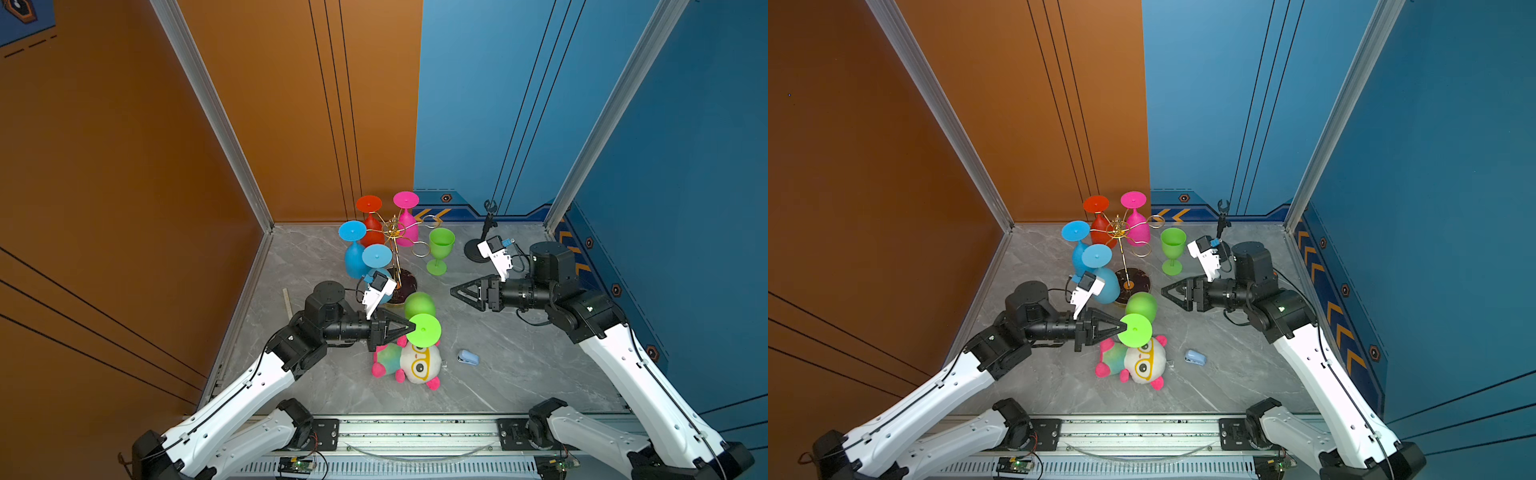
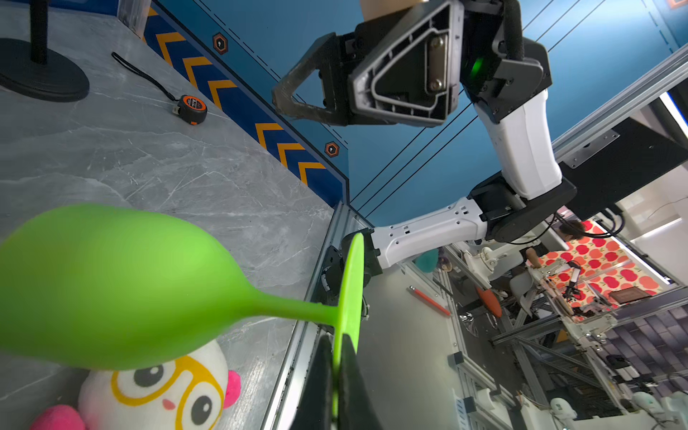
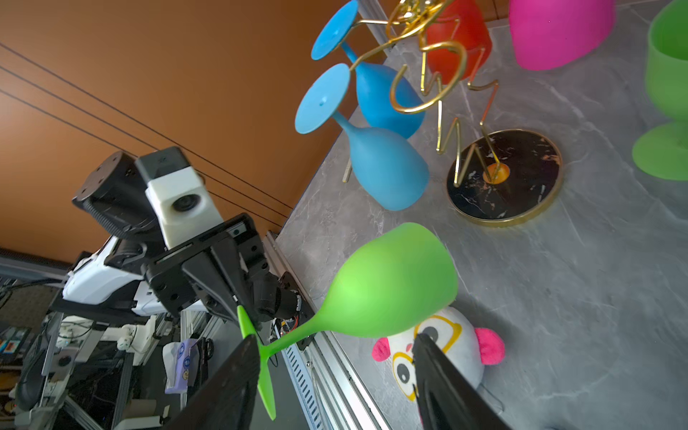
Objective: Take the wine glass off the wine glass rack
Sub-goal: 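Open the right gripper and withdraw it while the left gripper holds the green glass, then turn the green glass upright above the panda toy with the left gripper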
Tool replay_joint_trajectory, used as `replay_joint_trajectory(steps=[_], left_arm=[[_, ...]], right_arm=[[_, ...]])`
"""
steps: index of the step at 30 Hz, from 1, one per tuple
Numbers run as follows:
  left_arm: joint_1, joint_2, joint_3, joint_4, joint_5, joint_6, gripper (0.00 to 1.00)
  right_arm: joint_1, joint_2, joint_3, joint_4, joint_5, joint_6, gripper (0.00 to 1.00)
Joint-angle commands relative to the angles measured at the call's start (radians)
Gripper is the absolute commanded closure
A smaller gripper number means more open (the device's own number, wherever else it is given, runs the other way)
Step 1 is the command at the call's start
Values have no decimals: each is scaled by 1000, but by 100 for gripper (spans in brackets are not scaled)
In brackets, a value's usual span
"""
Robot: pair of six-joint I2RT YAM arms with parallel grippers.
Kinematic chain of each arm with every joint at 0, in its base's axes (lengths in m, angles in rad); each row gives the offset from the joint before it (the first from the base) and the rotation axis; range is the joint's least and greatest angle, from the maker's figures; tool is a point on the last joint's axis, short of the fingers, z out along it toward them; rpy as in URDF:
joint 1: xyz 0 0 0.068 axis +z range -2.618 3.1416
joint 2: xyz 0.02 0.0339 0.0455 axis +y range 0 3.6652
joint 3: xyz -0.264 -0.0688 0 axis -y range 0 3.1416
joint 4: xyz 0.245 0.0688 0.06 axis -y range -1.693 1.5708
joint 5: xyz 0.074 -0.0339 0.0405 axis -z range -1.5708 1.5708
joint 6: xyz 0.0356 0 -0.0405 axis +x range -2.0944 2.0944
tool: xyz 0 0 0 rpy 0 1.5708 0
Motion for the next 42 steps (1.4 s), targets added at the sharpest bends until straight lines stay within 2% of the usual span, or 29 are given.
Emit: replay_joint_trajectory(steps=[1, 7, 13, 23, 32, 42], left_arm=[[-47, -73, -20, -56, -151, 201, 100], [-154, -140, -37, -193, -380, 457, 100], [-269, -130, -49, -249, -559, 639, 100], [-470, -71, -56, -251, -758, 925, 100], [-616, -21, -96, -247, -1120, 1204, 100], [-701, -18, -172, -165, -1337, 1407, 100]], right_arm=[[-41, 34, -3, -78, 75, 28, 32], [-65, 116, 27, -118, 98, 35, 31], [-63, 175, 76, -150, 107, 35, 30], [-41, 261, 171, -216, 138, 6, 30], [41, 342, 285, -298, 172, -53, 31], [76, 411, 372, -359, 161, -94, 35]])
